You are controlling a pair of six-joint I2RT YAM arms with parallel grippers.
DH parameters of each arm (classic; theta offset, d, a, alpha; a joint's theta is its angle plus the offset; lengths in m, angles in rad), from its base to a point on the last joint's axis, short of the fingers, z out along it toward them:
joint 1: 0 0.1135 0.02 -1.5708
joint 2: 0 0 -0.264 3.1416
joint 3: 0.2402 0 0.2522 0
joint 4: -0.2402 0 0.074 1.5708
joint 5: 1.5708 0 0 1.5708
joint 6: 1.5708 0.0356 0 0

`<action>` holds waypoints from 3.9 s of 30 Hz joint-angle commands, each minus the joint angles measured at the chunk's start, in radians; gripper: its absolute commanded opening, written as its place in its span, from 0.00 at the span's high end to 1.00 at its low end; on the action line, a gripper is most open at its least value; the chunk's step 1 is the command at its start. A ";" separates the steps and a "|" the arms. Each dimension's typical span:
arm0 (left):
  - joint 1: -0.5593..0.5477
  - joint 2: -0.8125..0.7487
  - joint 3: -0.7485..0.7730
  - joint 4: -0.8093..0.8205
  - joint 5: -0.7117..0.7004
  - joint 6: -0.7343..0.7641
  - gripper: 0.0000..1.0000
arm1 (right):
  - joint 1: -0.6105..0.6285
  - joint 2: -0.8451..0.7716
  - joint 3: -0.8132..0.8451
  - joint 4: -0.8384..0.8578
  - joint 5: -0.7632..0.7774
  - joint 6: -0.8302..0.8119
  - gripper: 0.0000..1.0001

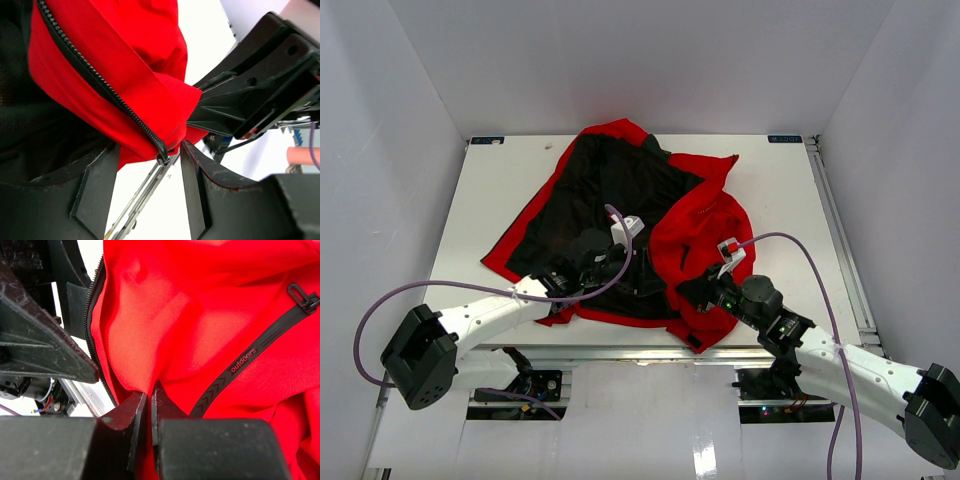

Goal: Zip up the jacket

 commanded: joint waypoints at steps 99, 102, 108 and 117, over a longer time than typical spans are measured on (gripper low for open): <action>0.047 -0.086 0.043 0.182 0.409 -0.019 0.80 | 0.004 -0.149 -0.007 0.172 -0.413 -0.173 0.92; 0.048 -0.116 0.072 0.063 0.259 0.029 0.62 | 0.004 -0.149 -0.003 0.176 -0.409 -0.168 0.92; 0.047 -0.189 0.053 -0.066 0.137 0.050 0.39 | 0.006 -0.139 0.002 0.174 -0.370 -0.147 0.92; 0.046 -0.217 0.035 -0.119 0.104 0.066 0.41 | 0.007 -0.090 0.047 0.131 -0.296 -0.097 0.92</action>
